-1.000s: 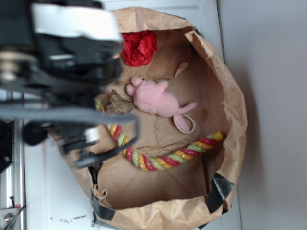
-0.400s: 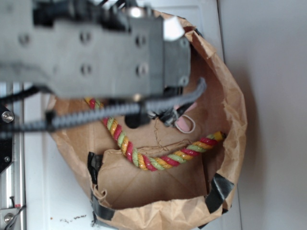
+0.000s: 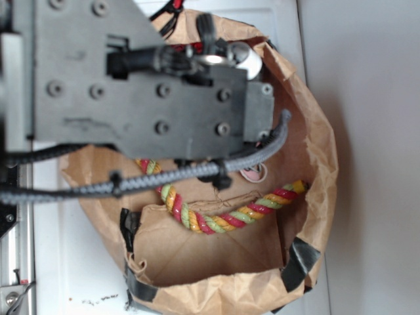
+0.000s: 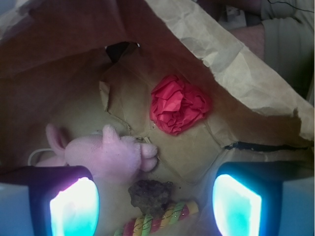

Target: Grab the red paper.

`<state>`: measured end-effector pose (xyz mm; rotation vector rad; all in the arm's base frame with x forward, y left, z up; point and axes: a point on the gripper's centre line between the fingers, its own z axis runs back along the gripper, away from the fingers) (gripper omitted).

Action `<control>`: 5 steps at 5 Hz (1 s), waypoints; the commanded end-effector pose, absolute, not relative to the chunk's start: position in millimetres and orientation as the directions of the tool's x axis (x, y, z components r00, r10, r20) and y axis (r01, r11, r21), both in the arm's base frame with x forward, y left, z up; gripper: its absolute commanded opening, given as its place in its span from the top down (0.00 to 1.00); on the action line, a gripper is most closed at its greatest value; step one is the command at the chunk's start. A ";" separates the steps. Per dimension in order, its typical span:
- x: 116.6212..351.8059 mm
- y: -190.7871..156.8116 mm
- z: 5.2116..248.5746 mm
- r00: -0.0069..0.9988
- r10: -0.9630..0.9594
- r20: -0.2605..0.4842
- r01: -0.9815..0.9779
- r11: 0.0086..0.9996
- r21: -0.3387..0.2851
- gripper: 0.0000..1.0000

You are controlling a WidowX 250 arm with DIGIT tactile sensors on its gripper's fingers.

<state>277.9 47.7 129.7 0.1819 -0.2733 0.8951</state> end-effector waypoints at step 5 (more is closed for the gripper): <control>277.3 54.8 118.8 0.373 0.862 0.343 -0.907 0.417 -0.064 0.00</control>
